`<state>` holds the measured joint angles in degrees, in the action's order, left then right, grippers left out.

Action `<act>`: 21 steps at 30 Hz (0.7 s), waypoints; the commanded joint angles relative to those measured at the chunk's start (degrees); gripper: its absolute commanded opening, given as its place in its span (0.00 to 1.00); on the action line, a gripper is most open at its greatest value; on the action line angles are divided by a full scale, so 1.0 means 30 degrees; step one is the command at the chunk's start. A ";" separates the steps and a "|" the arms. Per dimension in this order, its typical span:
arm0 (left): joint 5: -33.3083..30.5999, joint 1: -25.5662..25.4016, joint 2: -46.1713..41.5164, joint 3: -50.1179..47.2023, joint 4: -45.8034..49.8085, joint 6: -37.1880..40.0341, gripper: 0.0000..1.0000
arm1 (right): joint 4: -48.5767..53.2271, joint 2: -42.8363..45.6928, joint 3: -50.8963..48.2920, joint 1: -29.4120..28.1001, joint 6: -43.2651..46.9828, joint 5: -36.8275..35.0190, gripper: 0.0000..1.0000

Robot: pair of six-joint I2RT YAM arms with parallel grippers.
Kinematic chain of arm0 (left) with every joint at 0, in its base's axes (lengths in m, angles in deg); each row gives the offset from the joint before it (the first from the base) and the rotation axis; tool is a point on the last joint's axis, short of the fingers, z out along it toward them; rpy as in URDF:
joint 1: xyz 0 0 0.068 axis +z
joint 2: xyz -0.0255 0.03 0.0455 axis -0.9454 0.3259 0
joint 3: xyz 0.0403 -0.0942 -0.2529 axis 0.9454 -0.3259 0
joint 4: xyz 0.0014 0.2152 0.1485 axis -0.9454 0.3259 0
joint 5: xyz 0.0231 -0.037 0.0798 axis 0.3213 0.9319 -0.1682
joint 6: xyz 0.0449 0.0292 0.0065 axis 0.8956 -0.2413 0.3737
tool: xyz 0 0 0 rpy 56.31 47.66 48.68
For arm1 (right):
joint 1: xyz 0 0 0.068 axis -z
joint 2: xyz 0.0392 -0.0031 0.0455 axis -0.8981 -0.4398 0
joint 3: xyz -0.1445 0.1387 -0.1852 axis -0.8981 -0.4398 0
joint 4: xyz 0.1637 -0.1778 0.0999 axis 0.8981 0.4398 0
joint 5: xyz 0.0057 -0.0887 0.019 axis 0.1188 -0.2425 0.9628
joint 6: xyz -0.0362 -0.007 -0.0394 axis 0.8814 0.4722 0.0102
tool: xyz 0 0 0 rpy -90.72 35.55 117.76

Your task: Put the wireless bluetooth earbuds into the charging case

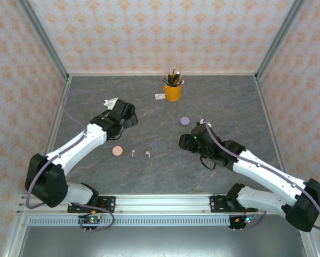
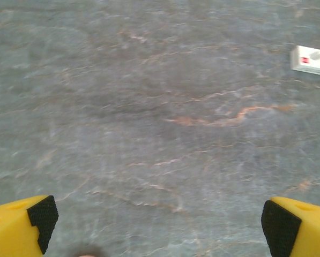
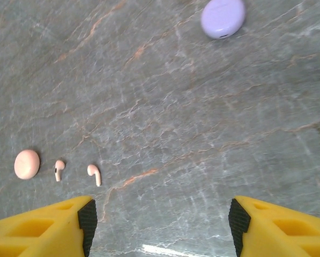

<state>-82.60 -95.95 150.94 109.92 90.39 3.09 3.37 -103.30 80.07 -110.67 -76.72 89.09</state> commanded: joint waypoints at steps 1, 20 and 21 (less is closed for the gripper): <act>-0.1139 0.0694 -0.0761 -0.0522 0.2417 -0.2111 1.00 | -0.1563 -0.0977 0.0131 -0.0614 -0.0451 -0.0625 0.68; 0.3717 0.2055 -0.1097 -0.3796 0.3264 -0.9843 1.00 | -0.3158 -0.5072 0.1162 -0.0978 -0.0305 -0.0034 0.67; 0.3961 0.2054 -0.0894 -0.3850 0.3185 -1.0378 1.00 | -0.3150 -0.5110 0.1174 -0.0994 -0.0276 -0.0093 0.67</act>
<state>-72.92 -90.05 146.94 99.30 98.95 -20.31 -5.26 -118.25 81.58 -113.27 -77.75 89.76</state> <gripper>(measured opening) 0.998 0.668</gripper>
